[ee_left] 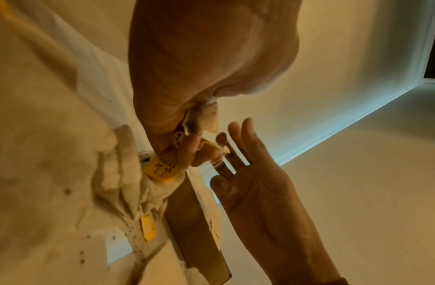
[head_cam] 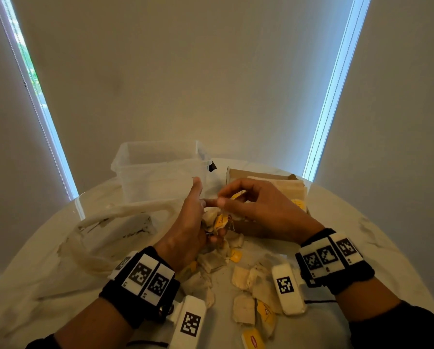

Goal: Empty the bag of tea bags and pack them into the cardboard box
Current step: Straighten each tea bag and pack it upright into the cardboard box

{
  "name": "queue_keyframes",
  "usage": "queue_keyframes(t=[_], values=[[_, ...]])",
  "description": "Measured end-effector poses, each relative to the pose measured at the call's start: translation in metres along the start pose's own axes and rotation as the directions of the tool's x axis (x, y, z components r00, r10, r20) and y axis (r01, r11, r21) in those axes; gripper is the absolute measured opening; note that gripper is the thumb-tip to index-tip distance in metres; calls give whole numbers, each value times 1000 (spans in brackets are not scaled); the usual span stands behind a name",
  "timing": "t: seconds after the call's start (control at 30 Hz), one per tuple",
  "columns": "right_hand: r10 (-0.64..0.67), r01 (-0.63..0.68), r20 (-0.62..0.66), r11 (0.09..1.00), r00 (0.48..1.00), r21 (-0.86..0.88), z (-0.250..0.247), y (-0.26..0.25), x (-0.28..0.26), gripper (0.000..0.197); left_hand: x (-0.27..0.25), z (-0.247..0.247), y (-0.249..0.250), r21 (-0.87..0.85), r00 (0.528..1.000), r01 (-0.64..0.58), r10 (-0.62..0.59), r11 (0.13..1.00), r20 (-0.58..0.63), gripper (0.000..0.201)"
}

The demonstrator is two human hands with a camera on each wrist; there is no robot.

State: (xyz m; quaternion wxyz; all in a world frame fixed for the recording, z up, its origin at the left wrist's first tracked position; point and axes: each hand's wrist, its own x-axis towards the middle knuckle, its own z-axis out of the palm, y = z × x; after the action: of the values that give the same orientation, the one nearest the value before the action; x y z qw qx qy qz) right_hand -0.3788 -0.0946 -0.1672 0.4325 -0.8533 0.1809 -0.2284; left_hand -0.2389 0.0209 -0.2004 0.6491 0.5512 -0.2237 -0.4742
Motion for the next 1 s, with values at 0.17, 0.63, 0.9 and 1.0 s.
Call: queue_keyframes(t=[0.17, 0.63, 0.9, 1.0], values=[[-10, 30, 112, 984, 994, -173, 10, -1, 3, 19, -2, 4, 1, -41, 998, 33, -31, 999, 54, 103], [-41, 73, -192, 984, 981, 163, 3, 13, 5, 14, 2, 1, -1, 22, 969, -240, 241, 970, -56, 43], [50, 13, -187, 947, 981, 322, -1, 12, 6, 14, 3, -3, -5, 124, 941, -331, 337, 936, -38, 24], [40, -3, -194, 982, 980, 188, 2, 14, 4, 14, 1, -2, -5, 150, 948, -315, 319, 937, -2, 24]])
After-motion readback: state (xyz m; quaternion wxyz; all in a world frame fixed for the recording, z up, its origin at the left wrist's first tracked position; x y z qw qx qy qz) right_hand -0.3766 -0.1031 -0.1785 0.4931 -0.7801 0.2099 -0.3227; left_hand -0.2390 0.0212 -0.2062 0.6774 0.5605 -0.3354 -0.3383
